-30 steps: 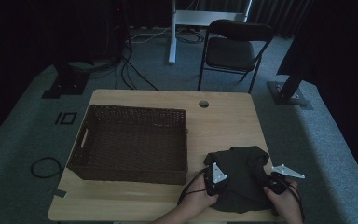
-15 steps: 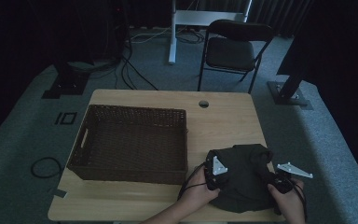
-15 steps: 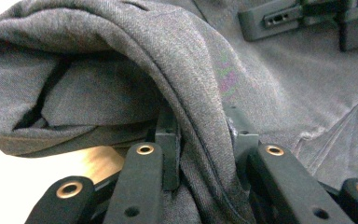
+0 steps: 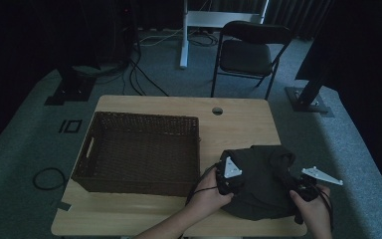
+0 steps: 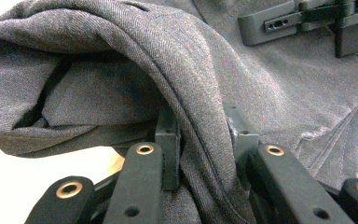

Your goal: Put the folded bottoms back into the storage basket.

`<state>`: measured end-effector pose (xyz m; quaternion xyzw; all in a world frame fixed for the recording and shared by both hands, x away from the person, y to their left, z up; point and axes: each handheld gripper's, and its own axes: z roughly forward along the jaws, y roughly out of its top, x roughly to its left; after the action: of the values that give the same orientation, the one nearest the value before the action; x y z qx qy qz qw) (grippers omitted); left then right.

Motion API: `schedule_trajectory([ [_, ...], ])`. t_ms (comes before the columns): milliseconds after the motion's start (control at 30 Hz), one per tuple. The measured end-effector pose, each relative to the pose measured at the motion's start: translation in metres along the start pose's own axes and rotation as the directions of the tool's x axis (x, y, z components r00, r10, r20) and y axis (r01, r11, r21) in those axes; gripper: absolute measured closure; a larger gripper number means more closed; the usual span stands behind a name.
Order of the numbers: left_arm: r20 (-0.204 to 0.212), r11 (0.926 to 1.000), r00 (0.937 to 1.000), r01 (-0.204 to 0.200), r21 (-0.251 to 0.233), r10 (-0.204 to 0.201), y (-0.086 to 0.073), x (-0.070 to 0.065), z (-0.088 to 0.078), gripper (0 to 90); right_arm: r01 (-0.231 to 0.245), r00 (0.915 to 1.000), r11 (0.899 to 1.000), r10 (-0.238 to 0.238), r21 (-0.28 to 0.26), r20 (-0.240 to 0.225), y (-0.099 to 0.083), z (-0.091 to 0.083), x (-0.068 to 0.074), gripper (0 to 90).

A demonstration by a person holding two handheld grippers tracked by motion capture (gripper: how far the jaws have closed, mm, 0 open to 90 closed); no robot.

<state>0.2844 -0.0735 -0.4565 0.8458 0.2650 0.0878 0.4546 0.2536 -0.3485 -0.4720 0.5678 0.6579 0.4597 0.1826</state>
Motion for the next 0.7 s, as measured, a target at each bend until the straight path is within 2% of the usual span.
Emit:
schedule_trajectory([
  [333,0.003,0.9990,0.9996,-0.030,-0.034,0.030,0.032,0.012,-0.028,72.7,0.015,0.9996,0.998,-0.016,-0.060,-0.022,0.032,-0.010,0.015,67.2],
  [400,-0.001,0.9986,0.9995,-0.032,-0.042,0.032,0.037,0.014,-0.034,72.6,0.005,0.9993,0.997,-0.008,-0.071,-0.036,0.039,-0.011,0.017,67.2],
  [700,-0.010,0.9965,0.9992,-0.038,-0.075,0.038,0.051,0.027,-0.053,72.6,0.016,0.9983,0.995,-0.022,-0.101,-0.054,0.061,-0.012,0.031,67.2],
])
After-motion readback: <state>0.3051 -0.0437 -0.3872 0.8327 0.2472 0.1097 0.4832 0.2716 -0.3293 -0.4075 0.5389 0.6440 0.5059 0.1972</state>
